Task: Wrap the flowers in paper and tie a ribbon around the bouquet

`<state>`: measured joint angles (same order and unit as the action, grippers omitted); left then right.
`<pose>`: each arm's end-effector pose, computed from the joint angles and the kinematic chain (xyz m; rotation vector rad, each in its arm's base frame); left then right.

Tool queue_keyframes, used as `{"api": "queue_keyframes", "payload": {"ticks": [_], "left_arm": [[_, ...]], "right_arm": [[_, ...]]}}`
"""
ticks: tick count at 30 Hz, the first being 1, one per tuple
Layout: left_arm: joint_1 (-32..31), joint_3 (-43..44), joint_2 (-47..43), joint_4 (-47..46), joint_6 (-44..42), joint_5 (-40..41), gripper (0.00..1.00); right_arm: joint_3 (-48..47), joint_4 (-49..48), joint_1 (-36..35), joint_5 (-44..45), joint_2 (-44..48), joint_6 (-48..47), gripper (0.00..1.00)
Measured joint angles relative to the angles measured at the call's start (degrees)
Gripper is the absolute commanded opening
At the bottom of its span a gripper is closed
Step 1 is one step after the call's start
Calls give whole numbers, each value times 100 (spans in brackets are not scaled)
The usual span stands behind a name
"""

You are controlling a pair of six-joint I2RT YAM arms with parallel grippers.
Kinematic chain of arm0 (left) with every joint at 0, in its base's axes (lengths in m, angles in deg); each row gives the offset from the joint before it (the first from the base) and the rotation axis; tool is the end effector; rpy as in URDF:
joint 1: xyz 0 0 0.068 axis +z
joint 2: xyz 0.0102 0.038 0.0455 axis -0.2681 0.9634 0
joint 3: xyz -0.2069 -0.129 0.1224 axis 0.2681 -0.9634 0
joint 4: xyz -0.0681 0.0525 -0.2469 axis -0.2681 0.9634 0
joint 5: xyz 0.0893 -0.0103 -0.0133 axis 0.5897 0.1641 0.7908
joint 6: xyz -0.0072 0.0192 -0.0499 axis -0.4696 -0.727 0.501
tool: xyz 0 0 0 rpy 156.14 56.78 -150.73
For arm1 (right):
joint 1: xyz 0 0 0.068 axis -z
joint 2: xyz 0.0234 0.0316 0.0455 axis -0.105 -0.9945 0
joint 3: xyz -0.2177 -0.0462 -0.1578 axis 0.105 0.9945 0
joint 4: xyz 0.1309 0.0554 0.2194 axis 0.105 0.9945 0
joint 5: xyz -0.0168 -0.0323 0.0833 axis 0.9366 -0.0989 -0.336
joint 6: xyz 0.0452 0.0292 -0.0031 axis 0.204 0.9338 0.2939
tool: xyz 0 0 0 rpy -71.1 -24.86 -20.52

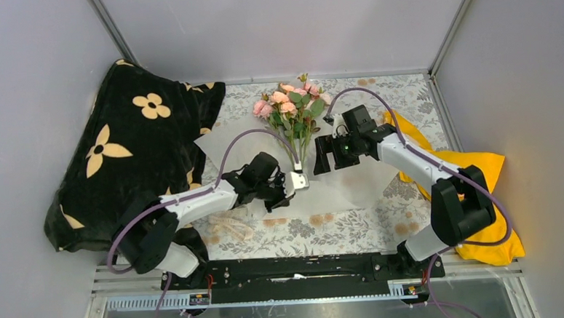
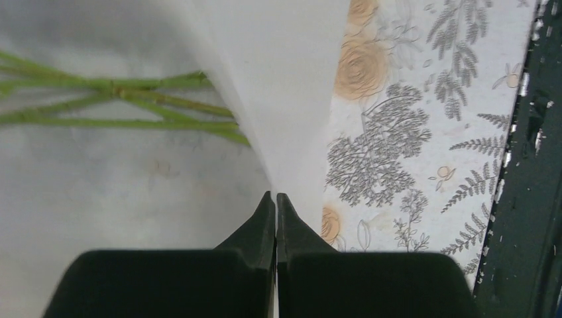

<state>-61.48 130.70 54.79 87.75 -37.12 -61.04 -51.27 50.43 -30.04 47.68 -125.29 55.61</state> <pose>0.1841 -0.2125 0.1844 1.6244 1.8161 -0.6926 0.2874 0.1439 0.2321 -0.5110 2.5104 0.7590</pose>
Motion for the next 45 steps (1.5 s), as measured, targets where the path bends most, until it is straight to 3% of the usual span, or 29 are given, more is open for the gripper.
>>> {"api": "queue_keyframes", "payload": {"ticks": [7, 13, 25, 27, 30, 33, 34, 38, 39, 45], "left_arm": [[835, 256, 553, 256, 592, -625, 0], [935, 398, 708, 251, 920, -962, 0], [1143, 514, 1054, 269, 1180, -1064, 0], [1178, 551, 1110, 269, 1211, -1064, 0], [1228, 590, 1163, 278, 1276, -1067, 0], [1296, 629, 1187, 310, 1320, -1064, 0], [1318, 658, 1191, 361, 1325, -1060, 0], [1377, 892, 1239, 610, 1331, -970, 38], [1394, 962, 1241, 702, 1329, -896, 43], [1427, 1414, 1045, 1473, 1207, -227, 51]], "right_arm": [[2, -42, 68, -125, 485, -374, 98], [557, -568, 92, -640, 841, -387, 100], [1843, -1202, -195, -1248, 496, 81, 96], [1902, -1255, -232, -1248, 525, 127, 87], [1993, -1386, -236, -1200, 540, 216, 42], [2000, -1515, -236, -1102, 391, 404, 3], [2000, -1563, -236, -1060, 299, 476, 0], [1939, -1552, -236, -693, 46, 697, 0], [1904, -1530, -236, -616, 31, 713, 0], [1480, -1484, -236, -195, -197, 822, 0]]}}
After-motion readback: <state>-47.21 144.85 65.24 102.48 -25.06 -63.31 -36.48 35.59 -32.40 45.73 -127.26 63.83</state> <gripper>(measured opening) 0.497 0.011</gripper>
